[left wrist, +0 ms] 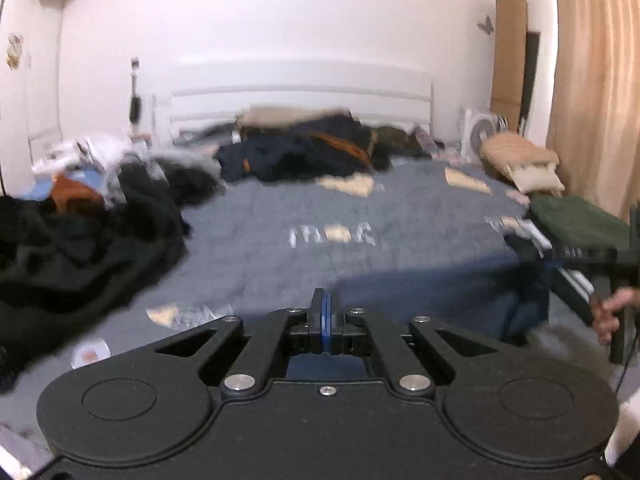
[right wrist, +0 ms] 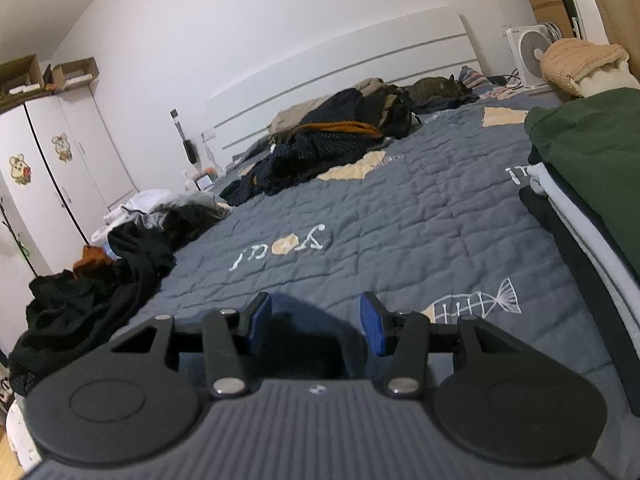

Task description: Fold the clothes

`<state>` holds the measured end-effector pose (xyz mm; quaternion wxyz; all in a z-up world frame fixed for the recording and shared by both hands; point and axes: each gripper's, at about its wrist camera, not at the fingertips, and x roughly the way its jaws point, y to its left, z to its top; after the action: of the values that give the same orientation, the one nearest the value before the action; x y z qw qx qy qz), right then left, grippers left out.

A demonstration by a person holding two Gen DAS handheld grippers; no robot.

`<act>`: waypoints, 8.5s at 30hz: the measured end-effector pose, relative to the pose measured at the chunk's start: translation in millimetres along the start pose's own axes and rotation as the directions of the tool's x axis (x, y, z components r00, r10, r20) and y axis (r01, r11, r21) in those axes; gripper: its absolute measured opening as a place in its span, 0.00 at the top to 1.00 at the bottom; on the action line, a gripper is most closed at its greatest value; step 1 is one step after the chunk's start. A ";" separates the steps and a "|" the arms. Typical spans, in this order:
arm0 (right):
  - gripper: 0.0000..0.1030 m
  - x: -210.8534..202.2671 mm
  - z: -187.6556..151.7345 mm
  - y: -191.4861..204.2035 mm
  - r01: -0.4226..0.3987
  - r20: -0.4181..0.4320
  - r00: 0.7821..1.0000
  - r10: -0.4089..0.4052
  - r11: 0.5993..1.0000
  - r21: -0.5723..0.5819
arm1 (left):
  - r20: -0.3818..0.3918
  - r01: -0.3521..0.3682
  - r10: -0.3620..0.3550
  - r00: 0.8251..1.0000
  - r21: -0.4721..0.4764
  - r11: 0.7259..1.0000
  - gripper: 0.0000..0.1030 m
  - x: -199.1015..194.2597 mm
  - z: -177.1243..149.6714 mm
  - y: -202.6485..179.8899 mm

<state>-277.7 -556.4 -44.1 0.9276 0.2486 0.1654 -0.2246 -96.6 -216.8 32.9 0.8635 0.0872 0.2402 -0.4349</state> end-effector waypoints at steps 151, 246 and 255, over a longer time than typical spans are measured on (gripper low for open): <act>0.43 2.2 -12.1 78.8 -0.545 -0.344 0.782 0.520 0.838 0.030 | -0.317 0.276 -0.278 0.907 -0.052 0.960 0.92 20.1 -68.7 -45.7; 0.95 -51.9 63.1 143.0 -0.449 -0.078 0.870 0.487 0.847 0.283 | -0.060 0.376 -0.456 0.888 -0.475 0.796 0.41 12.3 -57.8 -44.9; 0.95 -75.0 67.9 146.1 -0.412 -0.081 0.891 0.447 0.870 0.273 | -0.059 0.423 -0.536 0.842 -0.545 0.724 0.52 52.5 -70.1 -76.9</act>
<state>-254.9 -454.3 99.7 0.9016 0.4084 0.1419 -0.0129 -154.8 -275.5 -49.3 0.6809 -0.1647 0.4516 -0.5525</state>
